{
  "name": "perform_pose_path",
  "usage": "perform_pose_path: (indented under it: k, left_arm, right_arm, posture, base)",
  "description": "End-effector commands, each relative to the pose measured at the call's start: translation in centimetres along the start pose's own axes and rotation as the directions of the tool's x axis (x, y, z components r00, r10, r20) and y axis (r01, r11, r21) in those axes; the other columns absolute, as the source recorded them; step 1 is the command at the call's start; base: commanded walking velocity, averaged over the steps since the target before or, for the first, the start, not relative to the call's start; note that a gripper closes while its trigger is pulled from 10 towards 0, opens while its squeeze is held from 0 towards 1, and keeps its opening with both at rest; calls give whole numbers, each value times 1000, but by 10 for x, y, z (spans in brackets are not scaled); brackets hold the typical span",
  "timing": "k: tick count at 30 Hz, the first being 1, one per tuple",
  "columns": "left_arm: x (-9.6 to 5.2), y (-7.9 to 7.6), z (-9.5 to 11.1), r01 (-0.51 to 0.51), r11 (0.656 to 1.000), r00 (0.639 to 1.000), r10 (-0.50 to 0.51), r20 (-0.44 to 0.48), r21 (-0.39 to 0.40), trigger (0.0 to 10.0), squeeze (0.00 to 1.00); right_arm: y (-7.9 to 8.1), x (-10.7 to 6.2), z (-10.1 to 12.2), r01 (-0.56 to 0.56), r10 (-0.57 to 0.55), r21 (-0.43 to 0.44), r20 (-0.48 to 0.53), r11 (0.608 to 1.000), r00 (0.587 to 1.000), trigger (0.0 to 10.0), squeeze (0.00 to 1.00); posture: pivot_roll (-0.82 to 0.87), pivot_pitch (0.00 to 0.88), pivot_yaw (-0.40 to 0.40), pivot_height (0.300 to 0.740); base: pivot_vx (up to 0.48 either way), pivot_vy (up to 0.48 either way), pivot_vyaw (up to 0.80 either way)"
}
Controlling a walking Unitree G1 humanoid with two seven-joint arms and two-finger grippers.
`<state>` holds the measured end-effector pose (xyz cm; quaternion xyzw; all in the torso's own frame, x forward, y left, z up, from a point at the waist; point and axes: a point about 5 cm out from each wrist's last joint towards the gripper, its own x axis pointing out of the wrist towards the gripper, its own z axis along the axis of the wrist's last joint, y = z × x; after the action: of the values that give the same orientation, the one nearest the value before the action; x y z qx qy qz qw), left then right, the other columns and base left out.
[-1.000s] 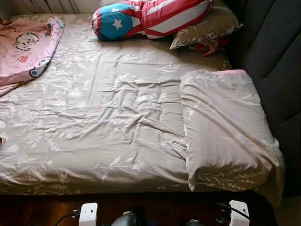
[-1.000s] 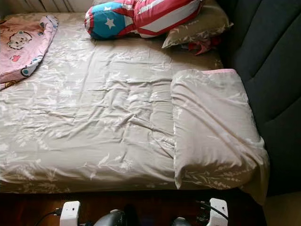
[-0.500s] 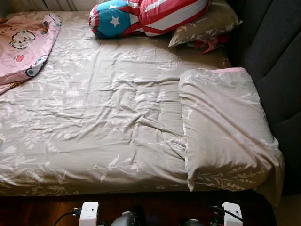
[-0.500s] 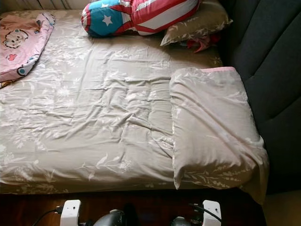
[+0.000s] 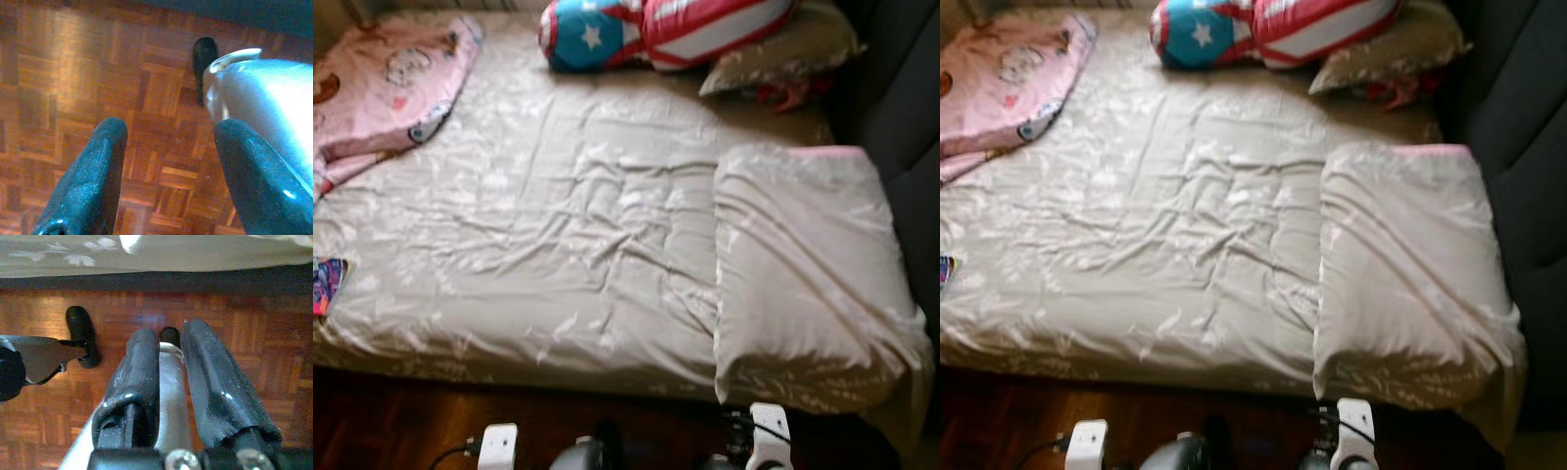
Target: Clean up the room
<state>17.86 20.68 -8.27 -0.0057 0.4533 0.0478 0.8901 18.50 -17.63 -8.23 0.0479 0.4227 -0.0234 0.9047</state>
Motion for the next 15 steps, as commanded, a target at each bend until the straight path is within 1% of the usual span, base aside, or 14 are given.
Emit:
perform_pose_path:
  k: [1, 3, 5, 10, 15]
  left_arm:
    - [-3, 4, -15, -12, 1000, 999, 12, -47, -10, 10000, 0]
    - [-4, 6, -16, -14, 1000, 999, 14, -49, -10, 10000, 0]
    - [-4, 9, -17, -18, 1000, 999, 17, -51, -9, 10000, 0]
    - [-5, 11, -18, -20, 1000, 998, 19, -53, -8, 10000, 0]
    - [-5, 11, -19, -23, 1000, 998, 23, -53, -11, 10000, 0]
  right_arm:
    - [0, -3, -14, 10, -10, 7, -53, 1000, 999, 10000, 0]
    - [2, -3, -14, 8, -7, 2, -54, 1000, 999, 10000, 0]
    - [-1, -3, -15, 8, -8, 3, -57, 1000, 998, 10000, 0]
    - [-3, -4, -16, 10, -9, 12, -59, 1000, 998, 10000, 0]
    - [-5, -4, -16, 20, -19, 17, -61, 1000, 998, 10000, 0]
  posture:
    - [-54, 238, 28, 730]
    - [-52, 237, 27, 730]
    - [-52, 236, 27, 730]
    - [-47, 240, 24, 730]
    - [-47, 246, 23, 730]
  base:
    - [0, 0, 0]
    - [0, 0, 0]
    - [0, 0, 0]
    - [0, 0, 0]
    - [0, 286, 0]
